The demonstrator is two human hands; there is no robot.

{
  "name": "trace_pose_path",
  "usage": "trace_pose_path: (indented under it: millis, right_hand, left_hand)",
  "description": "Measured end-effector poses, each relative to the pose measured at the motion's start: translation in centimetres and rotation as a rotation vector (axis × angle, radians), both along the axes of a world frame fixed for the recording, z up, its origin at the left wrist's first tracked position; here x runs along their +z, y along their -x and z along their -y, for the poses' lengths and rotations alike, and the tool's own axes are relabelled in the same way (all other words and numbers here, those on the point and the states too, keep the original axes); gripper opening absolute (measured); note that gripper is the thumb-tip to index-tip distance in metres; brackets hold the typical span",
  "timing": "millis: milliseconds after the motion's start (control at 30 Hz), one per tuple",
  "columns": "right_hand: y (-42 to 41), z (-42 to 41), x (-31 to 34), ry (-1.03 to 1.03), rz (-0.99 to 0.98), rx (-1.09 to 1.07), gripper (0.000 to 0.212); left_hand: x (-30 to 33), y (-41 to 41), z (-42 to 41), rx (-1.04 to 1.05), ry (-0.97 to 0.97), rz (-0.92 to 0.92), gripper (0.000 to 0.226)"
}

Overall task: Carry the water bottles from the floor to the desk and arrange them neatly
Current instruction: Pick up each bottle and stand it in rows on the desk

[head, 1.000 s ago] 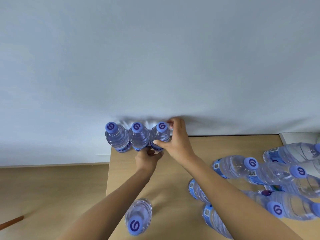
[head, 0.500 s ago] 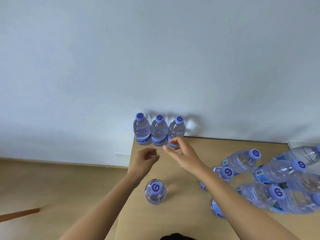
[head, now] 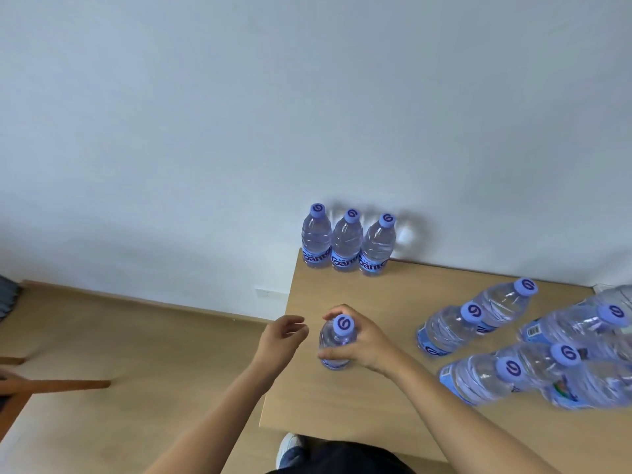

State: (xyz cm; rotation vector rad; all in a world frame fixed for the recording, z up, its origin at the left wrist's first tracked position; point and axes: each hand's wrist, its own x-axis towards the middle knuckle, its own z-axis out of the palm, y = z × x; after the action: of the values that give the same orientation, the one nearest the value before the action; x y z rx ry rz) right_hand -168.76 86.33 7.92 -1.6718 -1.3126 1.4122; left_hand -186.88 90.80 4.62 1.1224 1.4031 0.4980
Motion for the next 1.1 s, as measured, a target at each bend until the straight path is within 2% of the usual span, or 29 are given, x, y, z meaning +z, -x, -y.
trace_pose_path:
  millis: [67,200,400,567,667,767,967,1100]
  right_hand:
    - [0.6,0.0,-0.1,-0.040,-0.024,-0.087,0.038]
    - [0.5,-1.0,1.5,-0.037,-0.080,-0.224,0.026]
    - [-1.1,-4.2,8.1,-0.182,-0.133,-0.215,0.010]
    - [-2.1,-6.6,14.1,-0.270,-0.158,-0.159,0.014]
    - [-2.8,-7.1,16.6,-0.251,-0.327,-0.159,0.013]
    - [-2.9,-7.5,18.6,-0.242,-0.477,-0.122,0.017]
    - [-2.9,-8.2,20.4,-0.207,-0.546,-0.189,0.014]
    - [-2.0,-8.2,20.3,-0.315,-0.375,-0.350,0.028]
  left_hand:
    - [0.0,0.6,0.4,-0.040,0.011,0.003,0.021]
    - [0.5,1.6,0.8,-0.162,0.021,-0.009,0.033]
    - [4.4,0.4,-0.4,-0.324,-0.042,0.081,0.067]
    - [9.8,-2.0,-2.6,-0.364,-0.180,0.250,0.065]
    - [12.6,-3.2,-4.0,-0.461,-0.229,0.332,0.056]
    - [14.4,-4.2,-4.5,-0.576,-0.192,0.418,0.053]
    - [15.2,-5.4,-3.6,-0.418,-0.188,0.509,0.045]
    - [16.5,-6.4,-3.1,-0.241,-0.251,0.483,0.051]
